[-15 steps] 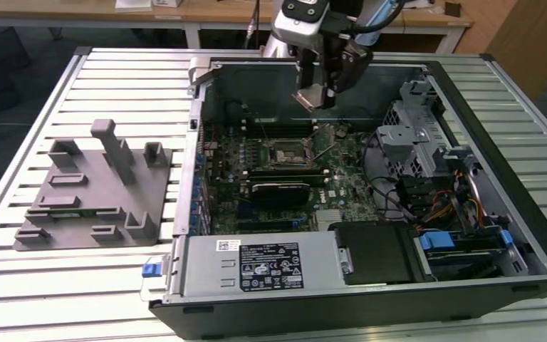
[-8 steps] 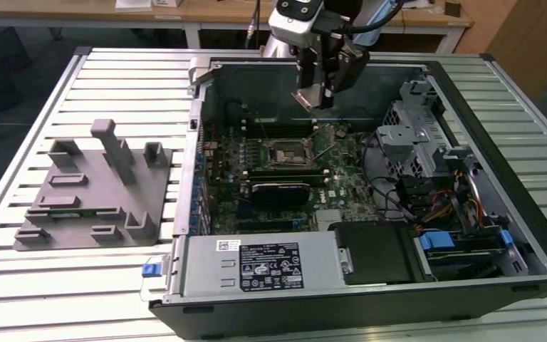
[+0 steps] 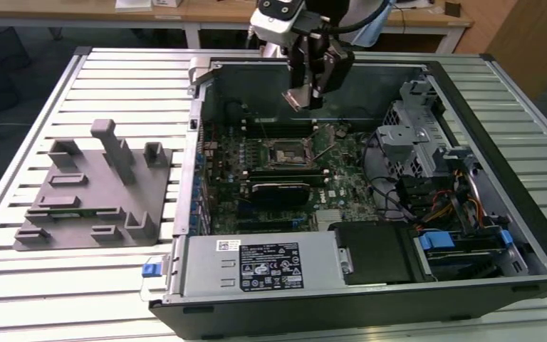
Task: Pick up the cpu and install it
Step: 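Place the cpu into insertion slot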
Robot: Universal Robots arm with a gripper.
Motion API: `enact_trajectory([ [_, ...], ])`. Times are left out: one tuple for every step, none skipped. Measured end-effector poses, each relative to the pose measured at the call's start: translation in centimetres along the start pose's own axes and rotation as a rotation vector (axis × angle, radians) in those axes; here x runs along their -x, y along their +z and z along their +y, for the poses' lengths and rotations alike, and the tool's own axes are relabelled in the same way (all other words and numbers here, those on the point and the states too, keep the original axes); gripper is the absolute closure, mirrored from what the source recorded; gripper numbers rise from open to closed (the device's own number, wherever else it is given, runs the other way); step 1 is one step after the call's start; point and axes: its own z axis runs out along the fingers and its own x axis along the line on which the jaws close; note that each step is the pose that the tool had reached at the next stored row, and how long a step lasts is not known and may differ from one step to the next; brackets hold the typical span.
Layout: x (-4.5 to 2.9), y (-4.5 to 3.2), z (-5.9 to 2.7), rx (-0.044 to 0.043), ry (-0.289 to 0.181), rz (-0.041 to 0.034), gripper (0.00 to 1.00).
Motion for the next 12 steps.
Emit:
enact_trajectory([
  [-0.1,0.02,-0.24,0.0001,0.0,0.0,0.47],
  [-0.2,0.06,-0.43,0.0001,0.001,0.0,0.47],
  [-0.26,0.1,-0.51,-0.0002,0.008,-0.0002,0.47],
  [-0.27,0.16,-0.52,-0.0008,0.021,-0.0007,0.47],
  [-0.28,0.22,-0.53,-0.0013,0.036,-0.0011,0.47],
  [-0.28,0.3,-0.53,-0.0017,0.052,-0.0015,0.47],
  [-0.28,0.38,-0.54,-0.0022,0.07,-0.002,0.47],
  [-0.29,0.46,-0.54,-0.0029,0.088,-0.0026,0.47],
  [-0.29,0.55,-0.55,-0.0035,0.108,-0.0032,0.47],
  [-0.29,0.63,-0.55,-0.0041,0.126,-0.0037,0.47],
  [-0.3,0.71,-0.55,-0.0048,0.144,-0.0043,0.47],
  [-0.3,0.79,-0.55,-0.0054,0.162,-0.0048,0.47],
])
